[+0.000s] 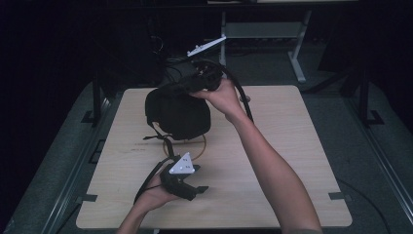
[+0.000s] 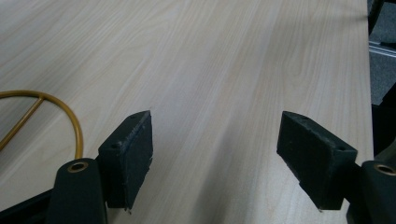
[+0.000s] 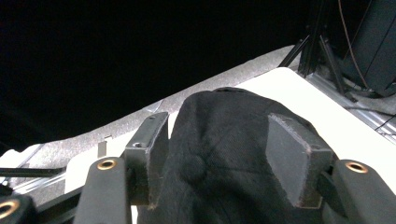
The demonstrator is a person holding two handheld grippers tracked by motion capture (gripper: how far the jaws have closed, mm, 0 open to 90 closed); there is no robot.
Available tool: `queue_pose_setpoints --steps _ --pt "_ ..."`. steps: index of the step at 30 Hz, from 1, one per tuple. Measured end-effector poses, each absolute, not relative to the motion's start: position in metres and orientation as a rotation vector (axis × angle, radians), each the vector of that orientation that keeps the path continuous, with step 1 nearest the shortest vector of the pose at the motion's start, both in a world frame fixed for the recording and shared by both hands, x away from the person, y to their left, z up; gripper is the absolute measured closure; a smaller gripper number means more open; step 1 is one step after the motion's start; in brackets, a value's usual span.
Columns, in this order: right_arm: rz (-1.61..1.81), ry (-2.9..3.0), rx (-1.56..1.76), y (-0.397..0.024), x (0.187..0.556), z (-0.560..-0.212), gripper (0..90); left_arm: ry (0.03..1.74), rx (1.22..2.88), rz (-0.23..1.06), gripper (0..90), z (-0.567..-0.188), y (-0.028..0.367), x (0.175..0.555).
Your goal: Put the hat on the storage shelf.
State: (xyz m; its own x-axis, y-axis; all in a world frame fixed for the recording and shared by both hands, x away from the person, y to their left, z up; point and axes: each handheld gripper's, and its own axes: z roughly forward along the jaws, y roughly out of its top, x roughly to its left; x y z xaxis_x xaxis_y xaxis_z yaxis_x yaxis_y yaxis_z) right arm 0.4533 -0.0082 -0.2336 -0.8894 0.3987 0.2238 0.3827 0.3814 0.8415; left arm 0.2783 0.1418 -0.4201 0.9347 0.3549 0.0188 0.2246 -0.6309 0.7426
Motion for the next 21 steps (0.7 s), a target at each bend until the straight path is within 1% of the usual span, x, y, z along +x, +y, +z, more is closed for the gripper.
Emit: queue_pose_setpoints --steps 8,11,21 --pt "1.592 2.588 0.741 -0.028 0.446 -0.234 33.8 0.412 2.279 0.209 25.4 -0.420 0.142 0.277" --pt "1.615 2.573 0.739 -0.035 0.443 -0.234 33.9 0.410 2.282 0.209 25.4 -0.421 0.143 0.277" --pt "1.604 2.556 0.759 -0.055 0.438 -0.237 29.9 0.415 2.284 0.212 25.2 -0.424 0.142 0.276"
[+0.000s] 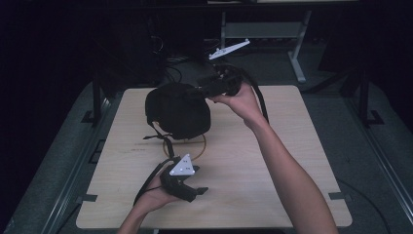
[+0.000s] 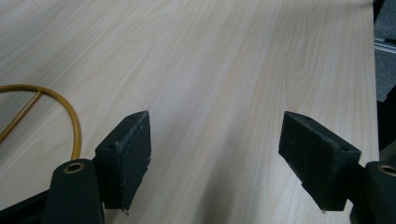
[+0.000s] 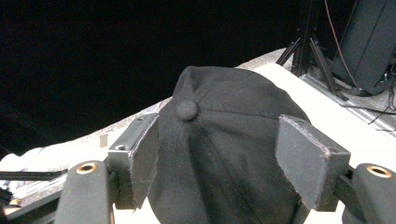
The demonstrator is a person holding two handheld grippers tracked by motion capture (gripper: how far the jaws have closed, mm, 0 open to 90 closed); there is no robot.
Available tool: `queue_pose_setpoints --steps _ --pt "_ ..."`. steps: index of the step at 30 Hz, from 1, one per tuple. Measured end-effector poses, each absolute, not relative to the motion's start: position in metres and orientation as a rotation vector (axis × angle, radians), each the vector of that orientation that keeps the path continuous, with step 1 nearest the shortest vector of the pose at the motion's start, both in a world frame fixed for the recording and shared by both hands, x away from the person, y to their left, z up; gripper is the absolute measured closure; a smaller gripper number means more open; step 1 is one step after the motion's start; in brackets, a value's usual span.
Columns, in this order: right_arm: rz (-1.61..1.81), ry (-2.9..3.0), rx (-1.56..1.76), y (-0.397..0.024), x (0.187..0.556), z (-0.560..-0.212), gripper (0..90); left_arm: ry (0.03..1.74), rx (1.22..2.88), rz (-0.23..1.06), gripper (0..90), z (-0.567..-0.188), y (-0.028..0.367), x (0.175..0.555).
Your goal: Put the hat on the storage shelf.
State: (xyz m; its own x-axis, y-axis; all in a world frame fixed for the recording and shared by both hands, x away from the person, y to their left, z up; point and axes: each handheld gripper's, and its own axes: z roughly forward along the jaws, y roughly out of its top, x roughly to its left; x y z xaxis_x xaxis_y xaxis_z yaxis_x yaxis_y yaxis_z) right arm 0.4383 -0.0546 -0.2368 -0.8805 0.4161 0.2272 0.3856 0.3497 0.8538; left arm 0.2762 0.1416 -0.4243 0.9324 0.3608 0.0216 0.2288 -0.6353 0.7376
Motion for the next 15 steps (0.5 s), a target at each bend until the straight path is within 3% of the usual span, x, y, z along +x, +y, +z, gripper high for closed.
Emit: queue_pose_setpoints --steps 15 --pt "1.601 2.519 0.776 -0.092 0.425 -0.241 26.1 0.431 2.277 0.210 24.9 -0.426 0.142 0.276"
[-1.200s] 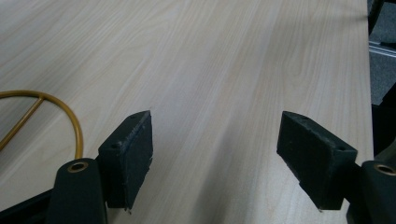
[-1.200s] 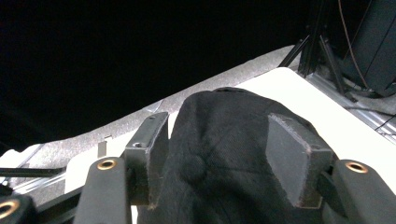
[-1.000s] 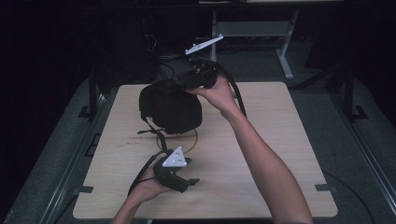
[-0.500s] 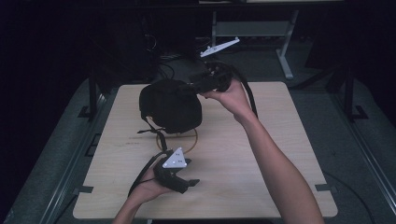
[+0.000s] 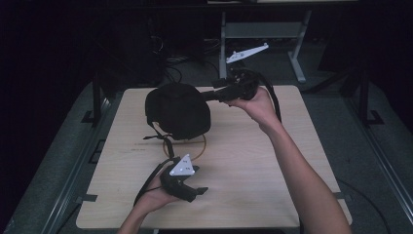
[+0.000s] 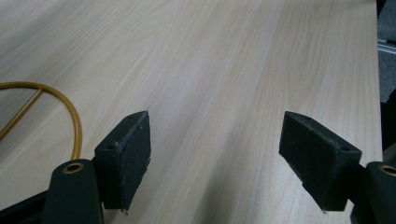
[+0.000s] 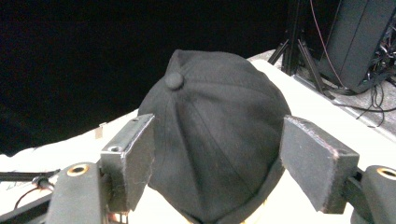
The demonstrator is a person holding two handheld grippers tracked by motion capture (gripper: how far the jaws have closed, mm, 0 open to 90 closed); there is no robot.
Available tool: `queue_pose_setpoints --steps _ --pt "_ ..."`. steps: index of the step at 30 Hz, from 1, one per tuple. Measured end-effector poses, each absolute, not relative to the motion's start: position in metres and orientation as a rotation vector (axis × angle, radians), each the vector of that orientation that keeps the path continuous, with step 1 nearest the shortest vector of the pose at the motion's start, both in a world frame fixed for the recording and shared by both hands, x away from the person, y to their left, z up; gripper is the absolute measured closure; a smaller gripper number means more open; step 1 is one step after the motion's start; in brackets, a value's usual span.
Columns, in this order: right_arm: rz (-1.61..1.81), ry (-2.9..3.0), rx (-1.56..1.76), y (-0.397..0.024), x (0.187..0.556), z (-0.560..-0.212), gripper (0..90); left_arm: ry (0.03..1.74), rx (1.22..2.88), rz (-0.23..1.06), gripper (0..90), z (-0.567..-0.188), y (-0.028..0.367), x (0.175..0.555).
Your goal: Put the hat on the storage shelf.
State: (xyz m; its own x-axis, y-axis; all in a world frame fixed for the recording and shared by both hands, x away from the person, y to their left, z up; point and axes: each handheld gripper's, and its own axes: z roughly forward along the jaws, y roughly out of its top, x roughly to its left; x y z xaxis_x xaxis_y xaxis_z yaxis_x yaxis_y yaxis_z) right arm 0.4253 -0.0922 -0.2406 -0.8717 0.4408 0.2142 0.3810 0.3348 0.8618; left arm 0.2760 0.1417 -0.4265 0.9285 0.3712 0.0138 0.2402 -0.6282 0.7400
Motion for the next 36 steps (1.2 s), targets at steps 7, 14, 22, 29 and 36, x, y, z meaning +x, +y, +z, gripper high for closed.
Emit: queue_pose_setpoints --steps 7,14,22,29,36 --pt "1.591 2.502 0.799 -0.116 0.416 -0.248 22.6 0.423 2.273 0.222 24.9 -0.426 0.142 0.277" --pt "1.583 2.488 0.820 -0.135 0.410 -0.252 20.7 0.433 2.266 0.224 24.8 -0.427 0.141 0.276" --pt "1.571 2.473 0.854 -0.157 0.399 -0.260 19.7 0.430 2.264 0.227 24.7 -0.426 0.142 0.276" --pt "1.571 2.462 0.888 -0.180 0.388 -0.275 19.6 0.431 2.269 0.226 24.7 -0.427 0.142 0.276" --pt "1.563 2.462 0.920 -0.196 0.379 -0.287 19.3 0.429 2.279 0.229 24.7 -0.427 0.142 0.276"
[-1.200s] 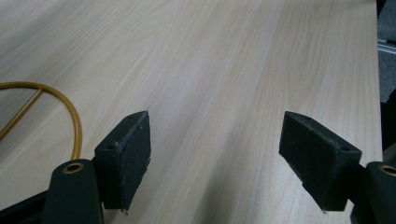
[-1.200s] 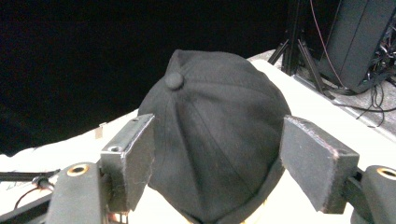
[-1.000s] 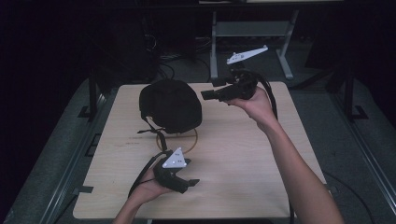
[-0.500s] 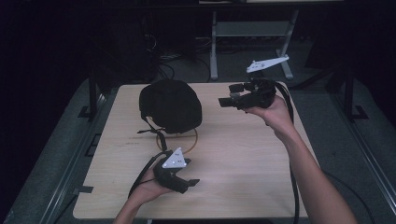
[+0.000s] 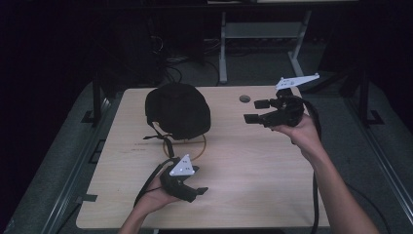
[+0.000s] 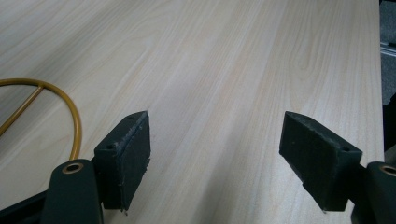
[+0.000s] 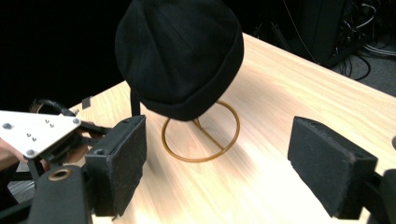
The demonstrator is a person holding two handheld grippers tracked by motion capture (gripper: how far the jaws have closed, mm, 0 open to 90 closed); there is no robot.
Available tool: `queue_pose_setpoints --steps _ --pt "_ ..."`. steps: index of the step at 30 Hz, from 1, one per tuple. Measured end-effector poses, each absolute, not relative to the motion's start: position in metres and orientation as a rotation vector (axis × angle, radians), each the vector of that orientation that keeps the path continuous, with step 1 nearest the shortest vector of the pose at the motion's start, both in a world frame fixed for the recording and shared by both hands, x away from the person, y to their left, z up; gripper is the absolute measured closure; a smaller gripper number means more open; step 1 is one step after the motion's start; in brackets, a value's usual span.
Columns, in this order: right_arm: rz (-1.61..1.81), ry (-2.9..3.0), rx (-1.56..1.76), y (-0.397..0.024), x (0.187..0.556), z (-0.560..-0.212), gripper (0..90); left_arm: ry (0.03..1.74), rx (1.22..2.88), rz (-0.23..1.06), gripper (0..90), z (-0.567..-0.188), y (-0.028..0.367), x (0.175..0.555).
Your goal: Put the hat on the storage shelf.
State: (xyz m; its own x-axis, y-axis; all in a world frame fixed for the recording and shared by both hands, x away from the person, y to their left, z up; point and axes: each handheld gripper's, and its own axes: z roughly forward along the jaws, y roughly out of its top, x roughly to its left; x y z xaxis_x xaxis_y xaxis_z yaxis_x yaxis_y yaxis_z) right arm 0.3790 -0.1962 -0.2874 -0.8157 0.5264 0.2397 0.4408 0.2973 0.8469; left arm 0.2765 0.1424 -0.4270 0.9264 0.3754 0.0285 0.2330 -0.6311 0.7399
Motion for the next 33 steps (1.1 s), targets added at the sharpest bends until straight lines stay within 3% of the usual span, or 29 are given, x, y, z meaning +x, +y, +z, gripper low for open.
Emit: queue_pose_setpoints --steps 33 --pt "1.492 2.496 1.039 -0.245 0.337 -0.347 19.0 0.446 2.277 0.226 24.4 -0.429 0.144 0.276"
